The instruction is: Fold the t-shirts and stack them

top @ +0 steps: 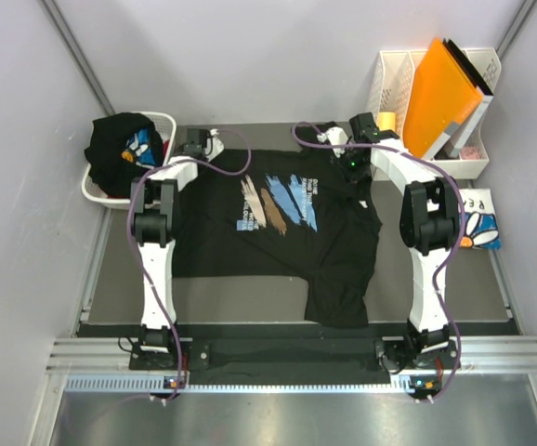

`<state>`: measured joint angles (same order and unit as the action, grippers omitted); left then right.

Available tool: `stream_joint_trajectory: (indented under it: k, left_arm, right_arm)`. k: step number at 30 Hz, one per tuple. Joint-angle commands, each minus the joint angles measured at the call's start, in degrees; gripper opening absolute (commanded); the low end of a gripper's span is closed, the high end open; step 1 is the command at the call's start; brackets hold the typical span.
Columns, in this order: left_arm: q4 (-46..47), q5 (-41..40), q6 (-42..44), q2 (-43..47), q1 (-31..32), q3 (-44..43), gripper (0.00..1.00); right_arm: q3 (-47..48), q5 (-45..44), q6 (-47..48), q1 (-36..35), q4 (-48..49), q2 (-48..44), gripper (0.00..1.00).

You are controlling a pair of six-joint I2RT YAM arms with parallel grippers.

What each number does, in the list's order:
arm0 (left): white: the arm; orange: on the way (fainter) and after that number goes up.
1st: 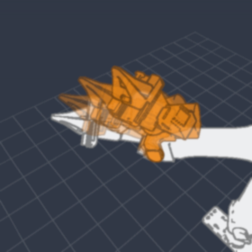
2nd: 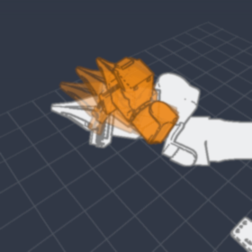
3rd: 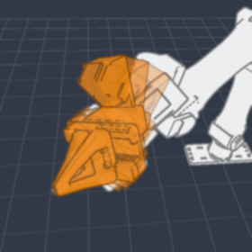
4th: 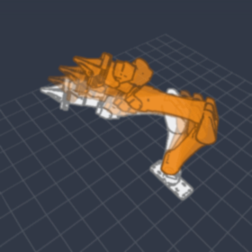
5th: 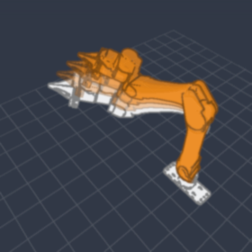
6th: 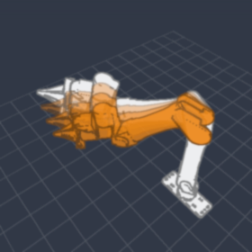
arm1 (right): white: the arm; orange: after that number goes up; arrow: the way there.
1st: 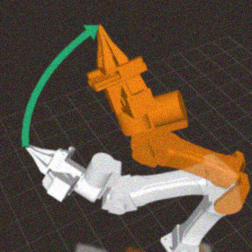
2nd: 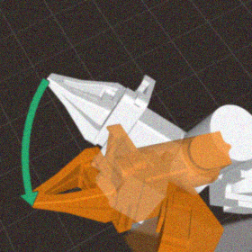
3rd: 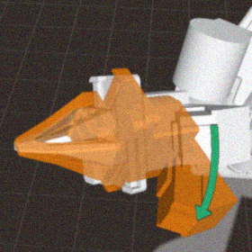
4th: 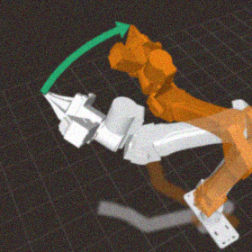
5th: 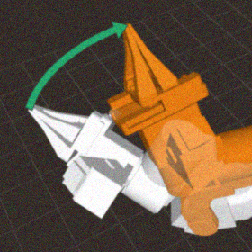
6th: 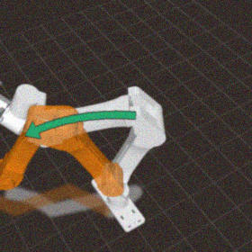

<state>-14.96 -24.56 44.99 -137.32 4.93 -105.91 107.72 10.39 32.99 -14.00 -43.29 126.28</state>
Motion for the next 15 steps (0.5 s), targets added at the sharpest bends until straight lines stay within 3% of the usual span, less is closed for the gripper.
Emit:
stream_joint_trajectory:
  k: [1,15]
  left_arm:
    - [8.62,-3.12,4.05,0.38,1.05,2.72,0.0]
    - [24.88,-11.2,12.39,1.44,2.81,6.67,0.0]
  right_arm:
    - [0.21,0.86,-0.03,-0.59,0.4,-0.33,0.0]
    - [-2.52,1.21,-0.56,-0.68,1.45,-2.0,0.0]
